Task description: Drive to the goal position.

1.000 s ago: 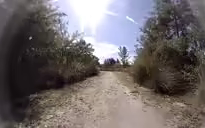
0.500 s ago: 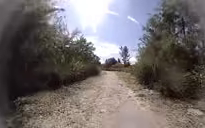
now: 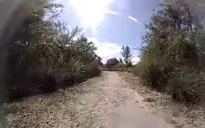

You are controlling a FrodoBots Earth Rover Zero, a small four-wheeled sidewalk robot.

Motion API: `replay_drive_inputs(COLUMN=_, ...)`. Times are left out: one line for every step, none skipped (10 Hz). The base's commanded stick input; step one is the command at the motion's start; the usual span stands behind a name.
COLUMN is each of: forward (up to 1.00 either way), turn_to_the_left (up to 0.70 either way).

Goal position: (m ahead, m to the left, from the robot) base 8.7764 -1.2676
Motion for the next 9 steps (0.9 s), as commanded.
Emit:
replay_drive_inputs(forward=0.70, turn_to_the_left=0.00)
replay_drive_inputs(forward=0.70, turn_to_the_left=0.00)
replay_drive_inputs(forward=0.70, turn_to_the_left=0.00)
replay_drive_inputs(forward=0.70, turn_to_the_left=0.00)
replay_drive_inputs(forward=0.70, turn_to_the_left=0.00)
replay_drive_inputs(forward=0.70, turn_to_the_left=0.00)
replay_drive_inputs(forward=0.70, turn_to_the_left=0.00)
replay_drive_inputs(forward=0.70, turn_to_the_left=0.00)
replay_drive_inputs(forward=0.70, turn_to_the_left=0.00)
